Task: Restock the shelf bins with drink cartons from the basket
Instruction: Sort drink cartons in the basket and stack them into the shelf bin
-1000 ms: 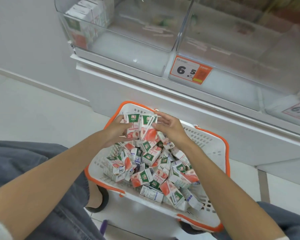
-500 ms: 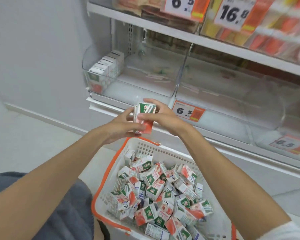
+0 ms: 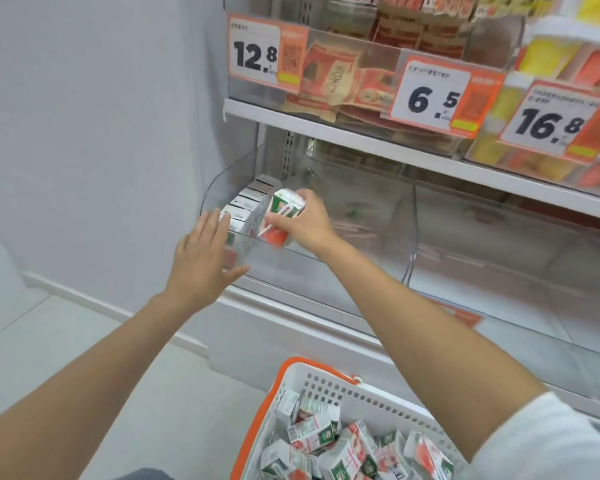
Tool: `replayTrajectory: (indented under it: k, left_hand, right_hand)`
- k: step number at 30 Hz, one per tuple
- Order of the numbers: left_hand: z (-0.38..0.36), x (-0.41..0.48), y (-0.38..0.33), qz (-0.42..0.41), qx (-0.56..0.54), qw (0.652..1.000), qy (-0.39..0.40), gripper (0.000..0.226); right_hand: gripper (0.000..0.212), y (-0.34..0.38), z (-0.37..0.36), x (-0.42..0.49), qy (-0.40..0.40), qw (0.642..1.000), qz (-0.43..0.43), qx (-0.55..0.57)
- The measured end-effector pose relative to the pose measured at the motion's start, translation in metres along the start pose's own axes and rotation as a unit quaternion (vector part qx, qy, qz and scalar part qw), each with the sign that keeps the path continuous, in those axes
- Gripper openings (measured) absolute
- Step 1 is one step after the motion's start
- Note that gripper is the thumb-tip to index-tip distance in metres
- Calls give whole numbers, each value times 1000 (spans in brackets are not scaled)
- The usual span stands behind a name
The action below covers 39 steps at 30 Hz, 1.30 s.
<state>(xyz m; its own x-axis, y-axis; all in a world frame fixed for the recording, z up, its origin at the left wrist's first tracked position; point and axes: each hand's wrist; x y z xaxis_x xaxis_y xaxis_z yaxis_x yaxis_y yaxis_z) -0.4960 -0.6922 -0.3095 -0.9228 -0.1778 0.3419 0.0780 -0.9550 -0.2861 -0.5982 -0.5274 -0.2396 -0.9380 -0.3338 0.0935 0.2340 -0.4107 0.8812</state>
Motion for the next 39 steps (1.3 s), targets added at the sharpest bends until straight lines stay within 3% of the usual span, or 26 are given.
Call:
replayTrajectory:
  k: [4, 6, 8, 14, 18, 21, 23, 26, 31, 35, 39]
  left_hand:
    - [-8, -2, 8, -31, 28, 999, -20, 90]
    - [-9, -2, 7, -33, 23, 999, -16, 91]
    - [-10, -2, 5, -28, 8, 999, -13, 92]
    - [-4, -2, 2, -22, 13, 1000, 12, 91]
    - [12, -10, -18, 14, -3, 999, -46, 73]
    - [19, -22, -52, -2, -60, 994, -90, 49]
    - [15, -36, -78, -12, -107, 993, -56, 40]
    - [-10, -70, -117, -33, -120, 990, 66, 43]
    - [-66, -142, -168, -61, -78, 964, 245, 47]
    - [-107, -192, -188, -42, -121, 935, 330, 47]
    - [-132, -213, -195, -57, -120, 909, 395, 49]
  right_hand:
    - [62, -7, -10, 12, 247, 963, -91, 56]
    - [55, -11, -9, 18, 290, 949, -107, 54]
    - [61, -15, -13, 20, 302, 948, -98, 31]
    - [87, -19, -14, 19, 287, 953, -101, 9]
    - [62, -8, 3, -4, 125, 991, 20, -54]
    - [37, -17, 30, -44, -3, 983, 124, -137]
    - [26, -35, 50, -81, -37, 974, 147, -167]
    - [18, -77, 82, -144, -20, 978, 115, -173]
    - [17, -186, 141, -252, 37, 983, -75, -162]
    - [33, -277, 169, -322, 92, 953, -229, -175]
    - [57, -331, 153, -362, 180, 927, -295, -144]
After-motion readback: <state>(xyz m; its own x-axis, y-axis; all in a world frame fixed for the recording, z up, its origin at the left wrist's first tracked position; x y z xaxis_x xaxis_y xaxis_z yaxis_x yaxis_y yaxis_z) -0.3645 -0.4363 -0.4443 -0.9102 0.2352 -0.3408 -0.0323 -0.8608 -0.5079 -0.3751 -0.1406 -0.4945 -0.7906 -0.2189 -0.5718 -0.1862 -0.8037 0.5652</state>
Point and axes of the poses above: each hand's wrist, its own x-axis towards the middle knuckle, its own z-axis out of the back of the hand, y = z × x, and after that the axes turned 3 degrees about y, right-handed
